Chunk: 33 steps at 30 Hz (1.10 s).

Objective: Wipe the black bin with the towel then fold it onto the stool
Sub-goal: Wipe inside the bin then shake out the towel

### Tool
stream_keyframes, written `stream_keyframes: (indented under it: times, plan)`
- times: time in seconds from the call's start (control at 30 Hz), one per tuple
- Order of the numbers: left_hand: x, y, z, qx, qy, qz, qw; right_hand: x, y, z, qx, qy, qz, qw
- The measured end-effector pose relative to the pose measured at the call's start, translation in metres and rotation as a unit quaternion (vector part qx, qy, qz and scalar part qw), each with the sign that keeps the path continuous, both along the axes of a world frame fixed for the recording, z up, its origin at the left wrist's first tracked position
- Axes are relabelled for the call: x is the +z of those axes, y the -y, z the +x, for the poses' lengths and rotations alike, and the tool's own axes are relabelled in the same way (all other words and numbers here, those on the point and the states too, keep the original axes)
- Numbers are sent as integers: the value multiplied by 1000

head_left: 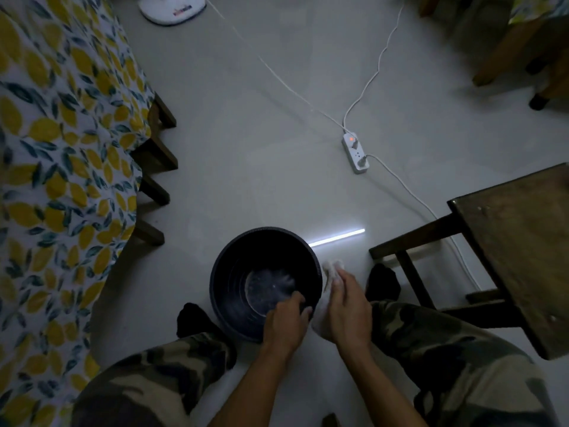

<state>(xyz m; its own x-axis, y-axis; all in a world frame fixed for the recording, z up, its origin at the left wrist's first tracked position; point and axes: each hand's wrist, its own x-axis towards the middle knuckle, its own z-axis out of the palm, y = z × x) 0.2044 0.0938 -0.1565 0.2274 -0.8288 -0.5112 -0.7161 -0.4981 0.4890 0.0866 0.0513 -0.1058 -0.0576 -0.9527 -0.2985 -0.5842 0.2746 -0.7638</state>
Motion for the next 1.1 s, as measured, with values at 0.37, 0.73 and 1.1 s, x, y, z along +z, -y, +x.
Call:
stream_keyframes:
  times: [0.37,0.73,1.1]
  plan:
    - [161,15,11,194,-195,-26,961,108,-40,30,72,99,-75,990]
    - [275,-25,13,337,-523,-189,760,230,-53,25,146,233,-143,951]
    - [354,-55,24,219,-535,-291,762,306,-41,-11,124,227,-131,957]
